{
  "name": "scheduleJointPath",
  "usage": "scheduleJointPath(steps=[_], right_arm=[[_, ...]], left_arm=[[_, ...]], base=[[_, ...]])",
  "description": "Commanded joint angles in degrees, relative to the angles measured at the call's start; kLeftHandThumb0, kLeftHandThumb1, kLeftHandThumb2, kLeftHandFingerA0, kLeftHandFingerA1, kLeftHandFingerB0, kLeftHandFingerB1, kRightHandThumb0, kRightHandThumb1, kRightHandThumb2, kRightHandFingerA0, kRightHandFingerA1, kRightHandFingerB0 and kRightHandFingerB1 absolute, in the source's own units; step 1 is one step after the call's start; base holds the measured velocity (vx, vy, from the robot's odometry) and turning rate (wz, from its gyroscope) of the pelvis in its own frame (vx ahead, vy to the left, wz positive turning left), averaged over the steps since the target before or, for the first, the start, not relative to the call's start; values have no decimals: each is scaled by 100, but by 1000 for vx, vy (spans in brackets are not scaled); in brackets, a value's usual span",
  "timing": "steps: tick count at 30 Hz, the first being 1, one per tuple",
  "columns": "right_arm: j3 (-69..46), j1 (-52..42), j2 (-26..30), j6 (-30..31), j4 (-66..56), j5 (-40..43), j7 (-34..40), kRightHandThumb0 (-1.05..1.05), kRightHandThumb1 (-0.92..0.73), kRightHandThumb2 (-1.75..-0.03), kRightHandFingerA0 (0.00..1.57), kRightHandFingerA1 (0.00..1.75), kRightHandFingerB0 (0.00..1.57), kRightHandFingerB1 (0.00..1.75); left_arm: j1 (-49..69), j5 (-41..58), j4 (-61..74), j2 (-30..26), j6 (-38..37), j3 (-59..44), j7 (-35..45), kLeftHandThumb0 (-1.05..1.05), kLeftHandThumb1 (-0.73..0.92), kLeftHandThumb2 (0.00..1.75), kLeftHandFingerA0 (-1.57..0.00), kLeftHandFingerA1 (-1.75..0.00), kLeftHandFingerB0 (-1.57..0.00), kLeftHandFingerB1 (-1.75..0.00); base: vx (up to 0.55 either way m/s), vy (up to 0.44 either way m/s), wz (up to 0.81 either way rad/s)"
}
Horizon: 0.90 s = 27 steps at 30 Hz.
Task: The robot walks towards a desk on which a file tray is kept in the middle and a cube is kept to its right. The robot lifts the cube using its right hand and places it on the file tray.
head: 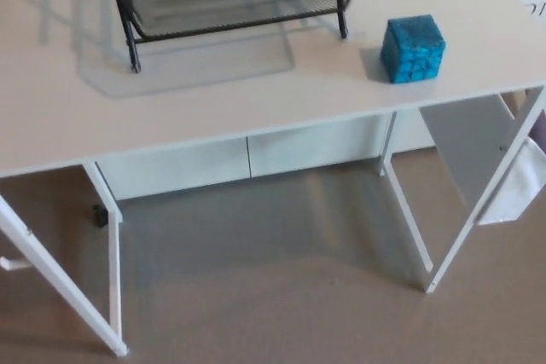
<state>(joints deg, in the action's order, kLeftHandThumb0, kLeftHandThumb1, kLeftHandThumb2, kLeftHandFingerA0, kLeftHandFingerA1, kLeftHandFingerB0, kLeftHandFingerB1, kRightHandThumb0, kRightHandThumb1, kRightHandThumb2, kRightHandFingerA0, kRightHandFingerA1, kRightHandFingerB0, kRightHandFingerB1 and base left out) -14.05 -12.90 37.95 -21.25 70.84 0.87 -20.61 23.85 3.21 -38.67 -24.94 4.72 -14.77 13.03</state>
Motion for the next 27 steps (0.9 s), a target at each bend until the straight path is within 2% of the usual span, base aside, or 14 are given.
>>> scheduleJointPath(steps=[1, 2, 3, 4, 6, 8, 9, 12, 13, 14, 15, 18, 19, 27], right_arm=[[7, -18, -2, -114, 20, 16, 24, -42, -58, -57, 55, 49, 13, 26], [-2, -9, -11, -84, 42, 37, 6, -46, -60, -59, 54, 47, 13, 27], [101, -1, 38, -75, 41, -95, 62, -47, -61, -59, 52, 46, 13, 25], [189, -11, 83, -137, 41, -193, 90, -57, -50, -76, 41, 54, 8, 35], [53, 30, 28, 76, 34, 48, -96, -47, -59, -59, 37, 42, 12, 25], [90, 29, 40, 97, 48, -6, -65, -48, -60, -59, 36, 41, 12, 25], [-12, 81, 34, 330, 54, 141, -267, -54, -46, -75, 24, 47, 7, 34], [45, 9, 23, 149, -3, 24, -102, -49, -59, -58, 39, 41, 13, 26], [46, -19, 23, 98, -20, 16, -92, -56, -47, -76, 29, 50, 7, 35], [-29, -35, 3, 47, -1, 104, -188, -54, -46, -75, 28, 51, 7, 35], [-43, -32, -2, 28, 16, 110, -203, -56, -46, -76, 27, 50, 7, 34], [44, 24, 40, 190, 32, -21, -168, -56, -47, -76, 26, 48, 7, 33], [101, 14, 43, 126, 19, -97, -61, -53, -50, -74, 33, 49, 8, 36], [325, -19, 78, -24, -61, -199, 37, -54, -51, -76, 37, 50, 7, 31]], left_arm=[[76, -21, 100, -92, 178, -15, 18, -69, 77, 107, -21, -54, -4, -39], [80, -25, 76, -102, 151, -5, 33, -68, 92, 73, -26, -46, -8, -27], [49, -27, 16, -108, 128, 2, 24, -70, 77, 106, -24, -55, -6, -39], [-16, -63, -146, -128, 44, 26, 12, -69, 92, 72, -28, -47, -9, -29], [-130, -76, -406, -153, -14, 38, -7, -69, 92, 70, -28, -45, -11, -32], [-90, -106, -505, -162, -118, 69, -7, -69, 92, 72, -28, -46, -11, -31], [-107, -110, -593, -169, -147, 73, -26, -71, 77, 102, -24, -53, -9, -45], [-19, -82, -373, -154, 11, 66, -41, -71, 76, 102, -24, -55, -10, -46], [0, -89, -387, -167, -17, 80, -11, -72, 76, 102, -23, -54, -9, -45], [37, -132, -381, -189, -71, 122, 6, -70, 91, 71, -28, -47, -11, -32], [49, -153, -372, -199, -62, 148, 9, -70, 77, 102, -25, -54, -9, -44], [93, -235, -469, -261, -237, 260, 32, -70, 92, 72, -28, -45, -11, -30], [111, -215, -477, -256, -282, 252, 29, -72, 77, 103, -24, -54, -9, -44], [98, -135, -540, -247, -275, 198, -39, -71, 77, 103, -27, -54, -10, -45]], base=[[223, 240, -13], [209, 237, -14], [120, 121, 2], [83, 92, 6], [80, 95, 6], [35, 18, 3], [104, -53, 6], [70, -134, 7], [152, -195, 18], [172, -169, 23], [190, -282, -69], [200, -206, 13], [183, -114, 2], [108, 0, -9]])
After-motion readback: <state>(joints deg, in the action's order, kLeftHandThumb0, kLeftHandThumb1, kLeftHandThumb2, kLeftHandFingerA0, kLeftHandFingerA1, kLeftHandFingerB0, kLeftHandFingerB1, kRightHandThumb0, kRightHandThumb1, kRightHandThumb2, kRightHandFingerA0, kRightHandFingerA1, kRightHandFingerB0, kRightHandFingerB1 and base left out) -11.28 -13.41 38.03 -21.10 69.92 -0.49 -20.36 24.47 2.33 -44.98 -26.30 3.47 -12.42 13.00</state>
